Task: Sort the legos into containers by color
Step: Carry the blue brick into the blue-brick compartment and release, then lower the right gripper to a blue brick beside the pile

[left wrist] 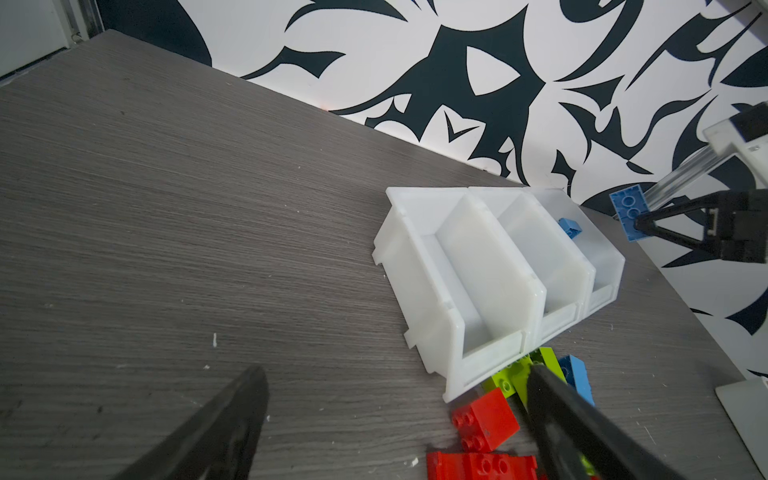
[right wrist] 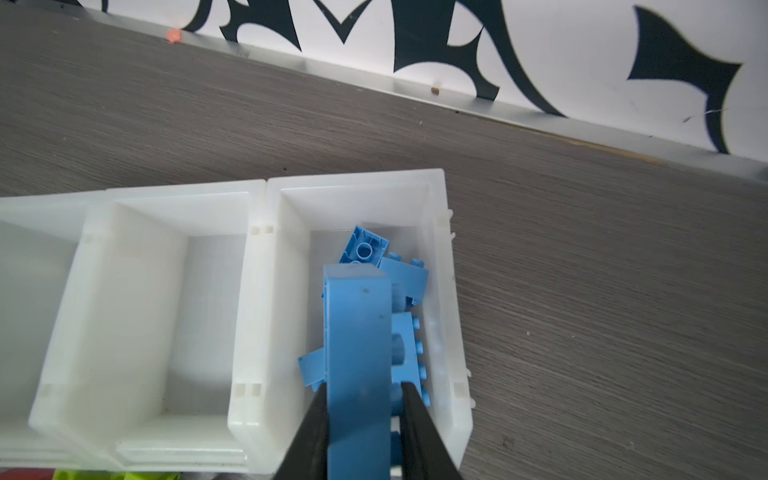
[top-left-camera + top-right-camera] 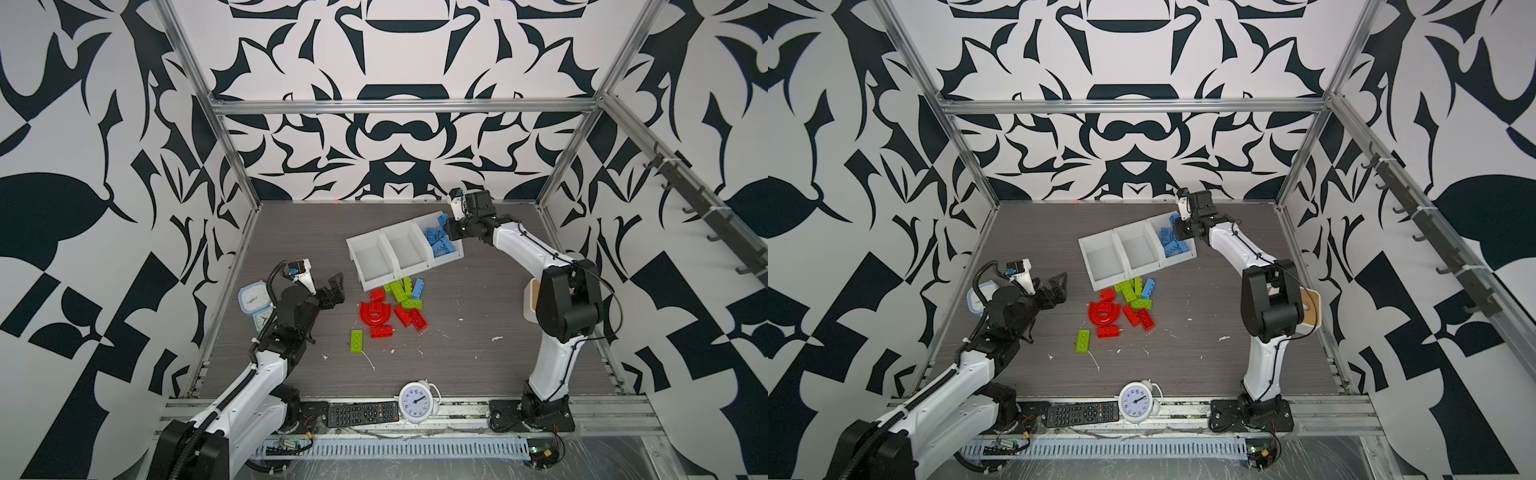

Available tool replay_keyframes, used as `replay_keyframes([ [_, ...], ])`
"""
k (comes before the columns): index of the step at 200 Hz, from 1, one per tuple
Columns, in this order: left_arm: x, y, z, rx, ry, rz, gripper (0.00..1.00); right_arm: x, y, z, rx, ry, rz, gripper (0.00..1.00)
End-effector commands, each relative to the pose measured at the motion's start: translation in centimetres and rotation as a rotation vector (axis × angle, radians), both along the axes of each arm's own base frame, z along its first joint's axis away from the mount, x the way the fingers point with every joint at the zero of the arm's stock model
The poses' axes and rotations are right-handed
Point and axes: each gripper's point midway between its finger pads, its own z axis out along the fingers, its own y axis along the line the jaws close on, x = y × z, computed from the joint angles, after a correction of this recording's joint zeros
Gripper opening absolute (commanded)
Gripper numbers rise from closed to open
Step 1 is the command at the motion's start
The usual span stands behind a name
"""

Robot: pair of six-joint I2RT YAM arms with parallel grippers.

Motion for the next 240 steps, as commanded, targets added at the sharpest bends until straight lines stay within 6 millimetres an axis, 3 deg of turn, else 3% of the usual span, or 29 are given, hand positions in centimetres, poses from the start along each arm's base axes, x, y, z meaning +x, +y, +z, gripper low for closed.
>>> replay_keyframes([
  [1, 0.4, 0.2, 1.3, -0.007, -0.032, 0.018, 1.00, 1.0, 0.7, 2.0, 0.018, -0.045, 0.017, 0.16],
  [56, 0.4, 0.2, 1.5, -0.005, -0.034, 0.013, 1.00, 1.4, 0.8, -0.9, 0.009, 0.012, 0.013, 0.17],
  [76, 0.3, 0.2, 1.5, -0.007, -0.036, 0.013, 1.00, 1.3, 0.7, -1.2, 0.004, 0.017, 0.010, 0.24],
  [117, -0.1, 0.2, 2.0, -0.012, -0.048, 0.007, 1.00, 0.6, 0.6, 0.1, 0.021, 0.023, -0.009, 0.53],
  [144, -0.1, 0.3, 2.0, -0.010, -0.049, 0.009, 1.00, -0.1, 0.6, 1.8, 0.050, 0.016, -0.023, 0.56],
  [163, -0.1, 0.2, 2.1, -0.011, -0.050, 0.006, 1.00, -1.8, 1.1, 2.7, 0.131, 0.032, -0.021, 0.56],
  [190, -0.2, 0.2, 2.1, -0.013, -0.049, 0.005, 1.00, -6.0, 2.2, 3.7, 0.286, 0.053, -0.033, 0.56],
  [212, 0.0, 0.3, 1.8, -0.007, -0.044, 0.011, 1.00, -10.4, 3.7, 2.4, 0.350, 0.067, -0.041, 0.57],
  [240, 0.2, -0.1, 1.5, -0.017, -0.033, -0.004, 1.00, -14.1, 5.3, -0.2, 0.313, 0.083, -0.060, 0.57],
])
